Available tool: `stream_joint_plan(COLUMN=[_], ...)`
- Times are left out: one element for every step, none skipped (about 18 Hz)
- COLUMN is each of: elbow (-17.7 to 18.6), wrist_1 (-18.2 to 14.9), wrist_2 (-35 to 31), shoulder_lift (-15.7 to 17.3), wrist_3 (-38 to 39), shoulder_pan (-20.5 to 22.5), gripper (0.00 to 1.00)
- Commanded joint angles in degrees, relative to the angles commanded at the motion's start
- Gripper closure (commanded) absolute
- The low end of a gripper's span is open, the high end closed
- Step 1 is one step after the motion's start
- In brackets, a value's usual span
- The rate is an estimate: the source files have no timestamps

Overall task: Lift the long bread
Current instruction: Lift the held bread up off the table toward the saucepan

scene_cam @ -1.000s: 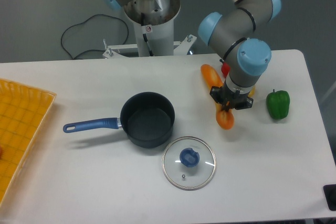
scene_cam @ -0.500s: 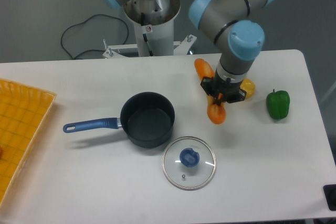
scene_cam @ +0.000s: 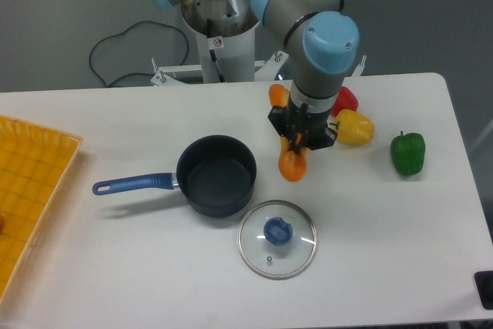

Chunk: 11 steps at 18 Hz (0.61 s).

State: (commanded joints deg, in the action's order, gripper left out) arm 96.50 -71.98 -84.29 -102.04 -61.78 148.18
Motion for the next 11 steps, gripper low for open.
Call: stream_joint_plan(elbow=[-0.2,-0.3,-0.4,-0.5,-0.6,-1.1,-1.3,-1.4,-1.3,-1.4,-1.5], wrist_1=[0.0,0.0,0.0,0.1,0.1,0.0,0.0,-0.1,-0.2,-0.7,-1.1], wrist_2=[-0.2,-0.5,-1.5,-3.2,-4.7,-5.2,-5.3,-5.5,-5.9,-6.0,-6.1], shoulder_lift=[0.0,-0.1,-0.3,-0.5,-0.6,-0.6,-0.8,-0.8,-0.9,-0.9,-0.9], wrist_3=[-0.4,-0.7,-1.0,-1.1,-1.2,-1.3,-1.3,-1.7,-2.3,-3.1,-3.6], shoulder_pan=[0.0,-0.1,-0.4,-0.6,-0.7,-1.2,-1.5,-1.5,-1.6,-1.5,-1.5], gripper=[0.89,0.89,0.89,0.89,0.89,0.89,0.89,0.89,0.89,0.89,0.89])
